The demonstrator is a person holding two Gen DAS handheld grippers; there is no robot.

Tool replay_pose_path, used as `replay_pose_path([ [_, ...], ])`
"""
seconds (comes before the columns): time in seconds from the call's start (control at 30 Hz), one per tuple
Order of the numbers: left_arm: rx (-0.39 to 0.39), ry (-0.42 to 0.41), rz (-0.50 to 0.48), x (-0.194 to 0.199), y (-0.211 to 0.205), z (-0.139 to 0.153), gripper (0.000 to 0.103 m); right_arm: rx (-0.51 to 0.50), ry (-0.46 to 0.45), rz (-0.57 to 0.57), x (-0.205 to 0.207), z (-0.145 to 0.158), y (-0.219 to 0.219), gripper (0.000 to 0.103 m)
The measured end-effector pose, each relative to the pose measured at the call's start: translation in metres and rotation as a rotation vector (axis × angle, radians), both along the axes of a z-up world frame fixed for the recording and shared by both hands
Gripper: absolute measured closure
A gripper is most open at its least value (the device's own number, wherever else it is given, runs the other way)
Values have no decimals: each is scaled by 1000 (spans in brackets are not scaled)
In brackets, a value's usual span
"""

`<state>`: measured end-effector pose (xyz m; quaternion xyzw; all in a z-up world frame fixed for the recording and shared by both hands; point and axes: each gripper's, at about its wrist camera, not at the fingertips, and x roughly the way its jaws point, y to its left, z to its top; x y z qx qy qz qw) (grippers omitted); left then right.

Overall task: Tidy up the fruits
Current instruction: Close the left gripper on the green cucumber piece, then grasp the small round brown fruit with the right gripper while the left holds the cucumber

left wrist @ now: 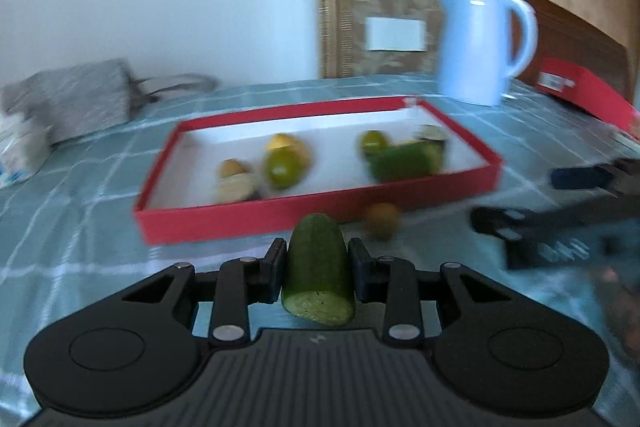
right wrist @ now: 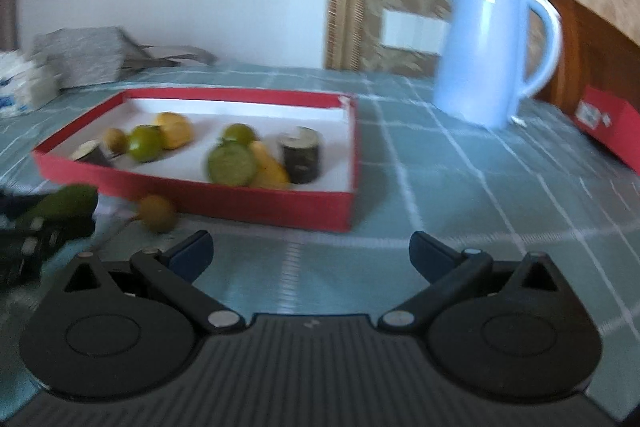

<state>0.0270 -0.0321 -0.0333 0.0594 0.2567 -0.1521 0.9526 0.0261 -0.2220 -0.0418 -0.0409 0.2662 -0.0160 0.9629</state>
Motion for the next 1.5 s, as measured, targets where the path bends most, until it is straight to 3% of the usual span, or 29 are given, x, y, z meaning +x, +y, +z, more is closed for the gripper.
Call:
replay_pose_path([
  [0.2, -13, 28, 116, 21, 30, -3, 71, -7, -65, 124, -10, 4, 18, 0],
  [0.33, -33, 54, 139, 27, 39, -5, 71, 63, -35, 186, -5, 8, 24, 16],
  [0.4, -34, 51, 143, 26, 39, -5, 71, 77, -10, 192, 0, 6, 27, 17],
  [0.47, -30, 52, 142, 27, 39, -6, 71, 62, 19, 187, 7, 4, 33, 31],
  [0.5, -34, 56, 139, 26, 39, -6, 71, 62, 30, 182, 11, 2, 34, 32],
  [0.73, -46, 65, 138, 26, 40, -6, 70, 173, 135, 192, 37, -2, 43, 33],
  [0.83, -47, 67, 138, 26, 40, -6, 71, 174, 136, 187, 43, -3, 49, 40],
  [1.13, -51, 77, 138, 27, 40, -8, 71, 146, 146, 174, 52, -5, 64, 45],
  [1.2, -53, 79, 137, 27, 41, -8, 70, 141, 143, 175, 51, -6, 66, 52],
  [1.27, -55, 80, 138, 27, 41, -8, 71, 141, 141, 188, 48, -5, 68, 66],
  [1.5, -55, 80, 138, 27, 40, -9, 70, 113, 121, 197, 47, -6, 73, 66],
])
